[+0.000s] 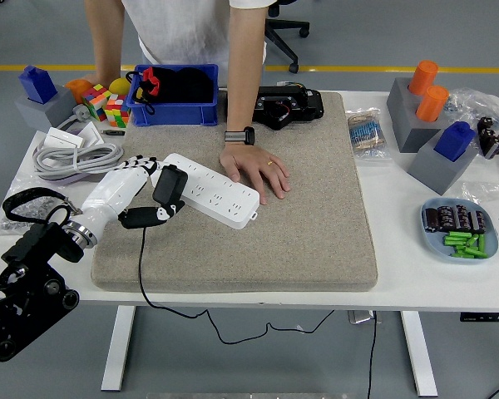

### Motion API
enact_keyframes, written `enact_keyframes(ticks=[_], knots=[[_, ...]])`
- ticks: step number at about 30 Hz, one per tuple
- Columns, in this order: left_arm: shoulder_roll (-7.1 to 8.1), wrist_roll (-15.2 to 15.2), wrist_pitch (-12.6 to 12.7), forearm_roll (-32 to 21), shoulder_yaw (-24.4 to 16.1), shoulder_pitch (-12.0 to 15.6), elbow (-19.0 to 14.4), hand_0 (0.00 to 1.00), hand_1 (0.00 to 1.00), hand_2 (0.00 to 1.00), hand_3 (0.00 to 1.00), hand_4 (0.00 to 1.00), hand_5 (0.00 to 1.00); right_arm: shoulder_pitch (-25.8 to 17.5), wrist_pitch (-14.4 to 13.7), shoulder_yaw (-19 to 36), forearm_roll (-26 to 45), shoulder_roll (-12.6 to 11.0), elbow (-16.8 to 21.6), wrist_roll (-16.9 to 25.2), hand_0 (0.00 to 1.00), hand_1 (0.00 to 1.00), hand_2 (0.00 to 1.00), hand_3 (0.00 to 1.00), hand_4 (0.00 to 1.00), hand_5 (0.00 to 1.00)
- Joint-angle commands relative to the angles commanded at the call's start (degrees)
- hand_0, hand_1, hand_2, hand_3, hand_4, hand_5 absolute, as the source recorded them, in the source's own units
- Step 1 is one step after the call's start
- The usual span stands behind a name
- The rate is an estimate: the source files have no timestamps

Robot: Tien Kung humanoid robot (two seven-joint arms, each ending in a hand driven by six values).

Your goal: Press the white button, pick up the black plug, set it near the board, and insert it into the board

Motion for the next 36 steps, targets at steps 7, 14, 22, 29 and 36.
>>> enact_keyframes(ticks=[7,14,22,29,36], knots=[[-0.39,1.1,-0.1,1.5,0.6,-0.5,1.0,0.997,0.981,0.902,0.86,0.707,0.631,0.0,0.0,-0.1,0.0,0.0,0.1,0.1,0.619,0.588,0.581,0.578,0.648,0.372],[-0.71,2.3,-0.7,2.6,1.1,-1.2,2.4,0.998,0.981,0.902,0.86,0.706,0.629,0.1,0.0,-0.1,0.0,0.0,0.1,0.1,0.619,0.588,0.58,0.578,0.648,0.372],[-0.59,3.2,-1.4,3.7,1.6,-1.6,3.6,0.998,0.982,0.9,0.853,0.706,0.636,0.1,-0.1,0.0,0.0,0.0,0.1,0.1,0.619,0.588,0.58,0.577,0.647,0.371],[-0.89,3.2,-1.5,3.6,2.1,-2.0,4.0,0.998,0.978,0.899,0.851,0.706,0.635,0.1,-0.1,0.0,0.0,0.0,0.1,0.2,0.619,0.588,0.58,0.577,0.647,0.371],[-1.78,3.3,-1.4,3.5,2.8,-3.3,4.5,0.998,0.974,0.896,0.848,0.708,0.638,0.3,-0.2,-0.1,0.1,0.0,0.1,0.4,0.619,0.588,0.578,0.578,0.645,0.368]])
